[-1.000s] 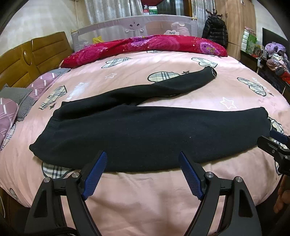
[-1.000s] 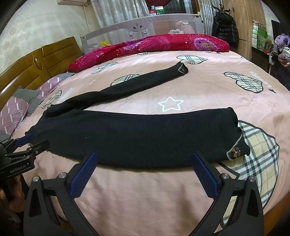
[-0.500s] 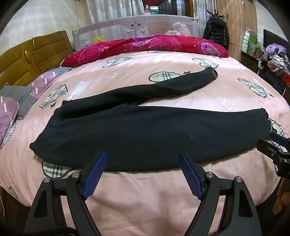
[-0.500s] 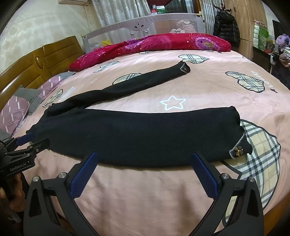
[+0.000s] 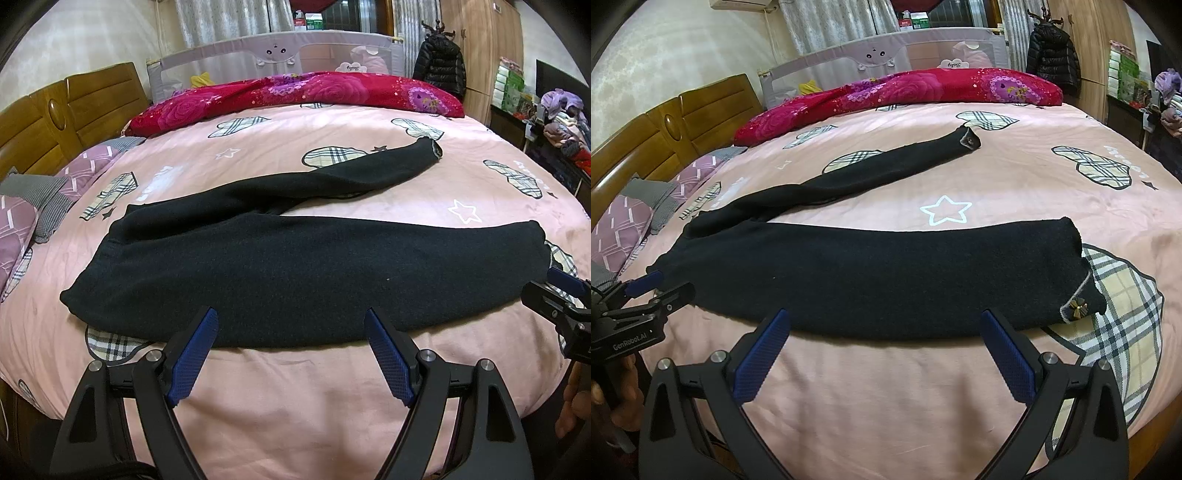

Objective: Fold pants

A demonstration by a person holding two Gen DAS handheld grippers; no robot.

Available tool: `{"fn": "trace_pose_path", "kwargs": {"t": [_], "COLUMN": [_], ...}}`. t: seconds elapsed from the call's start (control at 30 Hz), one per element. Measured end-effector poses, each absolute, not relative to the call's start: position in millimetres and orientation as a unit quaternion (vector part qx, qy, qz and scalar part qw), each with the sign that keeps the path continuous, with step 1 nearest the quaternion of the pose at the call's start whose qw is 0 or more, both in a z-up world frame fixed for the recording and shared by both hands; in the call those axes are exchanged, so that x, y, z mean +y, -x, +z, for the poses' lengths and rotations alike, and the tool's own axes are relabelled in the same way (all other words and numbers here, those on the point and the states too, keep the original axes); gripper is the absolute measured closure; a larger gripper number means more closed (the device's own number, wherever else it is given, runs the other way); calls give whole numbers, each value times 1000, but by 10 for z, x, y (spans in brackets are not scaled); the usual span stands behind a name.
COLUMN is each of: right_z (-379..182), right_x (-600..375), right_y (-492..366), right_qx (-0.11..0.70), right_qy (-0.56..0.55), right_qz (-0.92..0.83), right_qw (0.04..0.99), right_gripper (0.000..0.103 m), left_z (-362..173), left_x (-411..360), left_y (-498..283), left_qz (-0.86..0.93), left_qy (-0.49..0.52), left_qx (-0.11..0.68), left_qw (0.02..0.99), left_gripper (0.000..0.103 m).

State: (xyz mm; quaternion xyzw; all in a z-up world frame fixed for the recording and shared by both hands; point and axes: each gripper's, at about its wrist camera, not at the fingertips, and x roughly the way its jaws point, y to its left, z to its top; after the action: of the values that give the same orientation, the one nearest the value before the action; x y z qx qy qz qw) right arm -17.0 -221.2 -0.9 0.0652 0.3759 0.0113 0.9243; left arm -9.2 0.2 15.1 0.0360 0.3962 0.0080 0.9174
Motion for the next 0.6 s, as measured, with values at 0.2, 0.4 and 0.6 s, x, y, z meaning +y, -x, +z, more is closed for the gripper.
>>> {"fn": "trace_pose_path", "kwargs": {"t": [0.2, 0.4, 0.6], "right_z": [21, 17, 17], "right_x": [-2175, -2167, -2165], "right_y": [168, 162, 163], "right_qx": [375, 375, 375], "right_qy": [-64, -63, -63], "right_qz": [14, 16, 15], "right_qw": [925, 925, 925], "right_gripper": [1, 1, 1], "left_z": [149, 148, 145], "left_x": [2, -2, 2], "left_y": [96, 92, 91], "left_qz": [8, 7, 5], "left_qy": [-35, -34, -33], "left_qx": [397, 397, 397], "left_qw": [917, 917, 917], "left_gripper": [21, 21, 21]}}
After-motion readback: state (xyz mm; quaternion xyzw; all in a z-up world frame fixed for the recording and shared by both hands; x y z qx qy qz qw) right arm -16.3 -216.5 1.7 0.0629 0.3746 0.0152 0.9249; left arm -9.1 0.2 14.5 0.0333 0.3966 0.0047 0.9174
